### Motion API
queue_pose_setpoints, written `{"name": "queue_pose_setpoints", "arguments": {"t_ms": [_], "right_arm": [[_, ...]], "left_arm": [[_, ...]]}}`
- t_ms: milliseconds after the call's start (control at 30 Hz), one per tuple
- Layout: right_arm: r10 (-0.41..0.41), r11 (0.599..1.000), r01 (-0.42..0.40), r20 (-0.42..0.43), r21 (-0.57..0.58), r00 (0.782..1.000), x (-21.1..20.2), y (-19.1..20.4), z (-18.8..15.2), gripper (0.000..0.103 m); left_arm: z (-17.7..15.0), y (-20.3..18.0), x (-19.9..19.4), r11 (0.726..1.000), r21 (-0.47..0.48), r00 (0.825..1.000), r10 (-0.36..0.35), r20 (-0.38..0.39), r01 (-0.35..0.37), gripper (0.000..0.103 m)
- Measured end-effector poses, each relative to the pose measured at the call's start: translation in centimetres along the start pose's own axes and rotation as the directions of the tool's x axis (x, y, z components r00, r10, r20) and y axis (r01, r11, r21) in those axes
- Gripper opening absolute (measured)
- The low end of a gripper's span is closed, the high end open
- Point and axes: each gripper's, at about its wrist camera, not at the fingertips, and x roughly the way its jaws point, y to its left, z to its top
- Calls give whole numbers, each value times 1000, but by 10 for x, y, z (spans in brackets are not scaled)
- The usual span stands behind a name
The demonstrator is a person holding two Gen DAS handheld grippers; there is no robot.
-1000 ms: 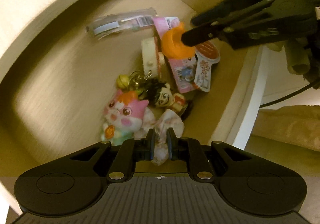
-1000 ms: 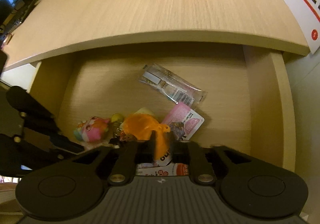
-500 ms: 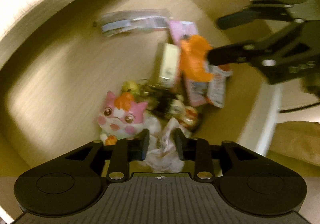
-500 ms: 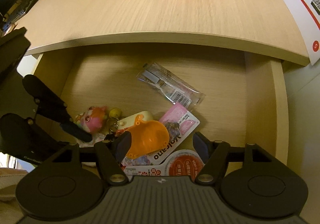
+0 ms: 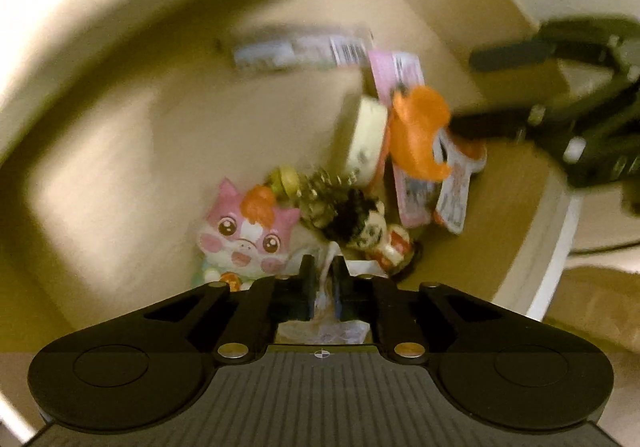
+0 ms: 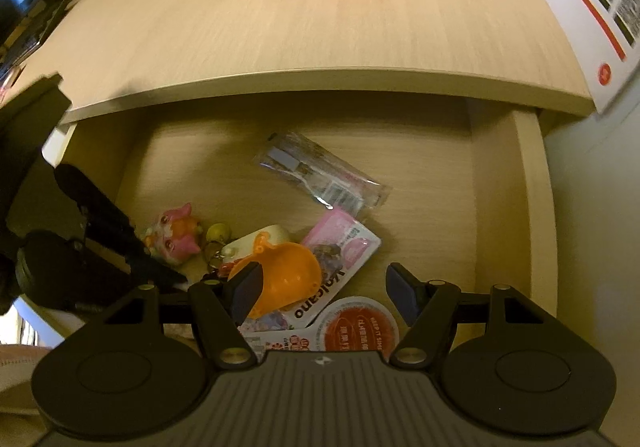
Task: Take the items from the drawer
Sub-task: 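Grasp the white lace cloth with the left gripper while the right holds the orange half, then lift both items out and set them on the desk beside the white case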
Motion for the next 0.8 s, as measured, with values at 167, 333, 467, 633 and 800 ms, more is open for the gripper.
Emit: {"name": "queue_pose_setpoints", "arguments": {"t_ms": [167, 333, 467, 633, 800], "right_arm": [[-5, 993, 0, -40, -117, 999, 16, 25, 4, 69], [-30, 991, 16, -98, -134, 995, 39, 32, 17, 69], [-61, 989, 43, -124, -142, 990, 46, 36, 16, 55], [-53, 991, 38, -113, -130, 992, 31, 38, 7, 13], [-43, 996, 36, -74, -87, 996, 11, 32, -1, 4]], "left_arm": [[-17, 5, -40, 995, -105, 988, 13, 156, 3, 9], [-38, -2, -68, 987, -159, 965, 50, 257, -9, 9], [-47, -11, -78, 985, -171, 955, 86, 283, -38, 9], [-57, -20, -83, 989, -148, 945, 72, 318, -25, 9], [-65, -23, -85, 991, -135, 937, 66, 343, -20, 9]]}}
